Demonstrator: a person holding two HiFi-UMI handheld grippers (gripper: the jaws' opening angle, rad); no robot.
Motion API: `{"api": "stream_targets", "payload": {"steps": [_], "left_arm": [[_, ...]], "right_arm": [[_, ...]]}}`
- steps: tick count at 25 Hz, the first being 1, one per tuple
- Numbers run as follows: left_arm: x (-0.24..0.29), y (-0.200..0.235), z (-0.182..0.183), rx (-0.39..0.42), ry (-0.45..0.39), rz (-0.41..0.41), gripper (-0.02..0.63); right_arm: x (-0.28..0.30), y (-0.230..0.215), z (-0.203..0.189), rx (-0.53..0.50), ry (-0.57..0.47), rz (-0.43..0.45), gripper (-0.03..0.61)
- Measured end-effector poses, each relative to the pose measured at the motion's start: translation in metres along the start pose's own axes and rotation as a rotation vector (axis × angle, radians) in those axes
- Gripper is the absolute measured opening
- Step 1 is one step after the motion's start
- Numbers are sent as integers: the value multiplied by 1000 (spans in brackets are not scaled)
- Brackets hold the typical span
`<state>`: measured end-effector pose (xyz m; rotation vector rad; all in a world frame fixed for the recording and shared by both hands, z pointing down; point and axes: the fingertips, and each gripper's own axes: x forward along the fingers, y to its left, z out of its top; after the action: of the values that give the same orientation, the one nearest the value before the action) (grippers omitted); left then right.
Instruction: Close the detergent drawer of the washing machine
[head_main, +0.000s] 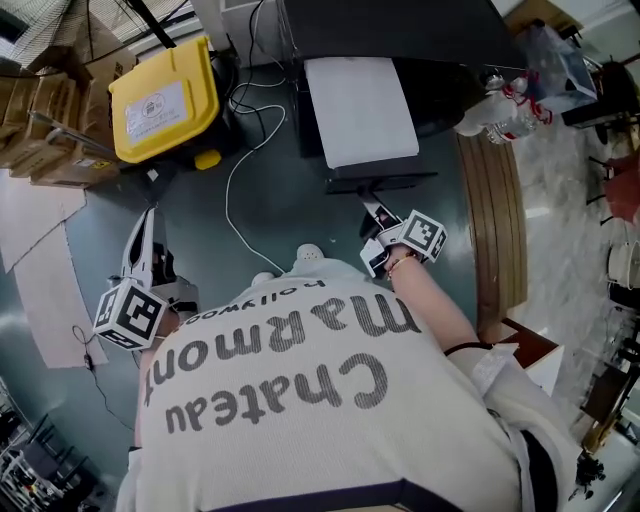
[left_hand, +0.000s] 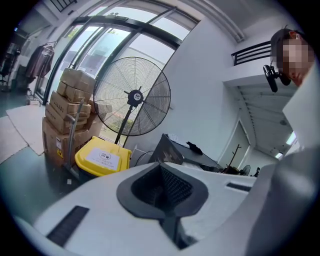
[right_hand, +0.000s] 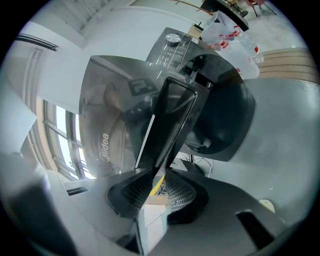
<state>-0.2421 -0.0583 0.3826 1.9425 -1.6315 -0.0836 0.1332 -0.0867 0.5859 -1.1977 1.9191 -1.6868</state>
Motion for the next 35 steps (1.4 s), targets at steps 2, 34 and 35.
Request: {"api": "stream_targets", "payload": {"steps": [2,34,35], "left_arm": [[1,1,0,-3,-10,8,8],[112,-6,41,15,-6,-60,8],[119,-4,43,15,-2,-64,8]], "right_arm": [[4,0,3,4,9,10,95],[60,7,36,72,52,-36,91],[61,6,37,78,51,-47,91]]}}
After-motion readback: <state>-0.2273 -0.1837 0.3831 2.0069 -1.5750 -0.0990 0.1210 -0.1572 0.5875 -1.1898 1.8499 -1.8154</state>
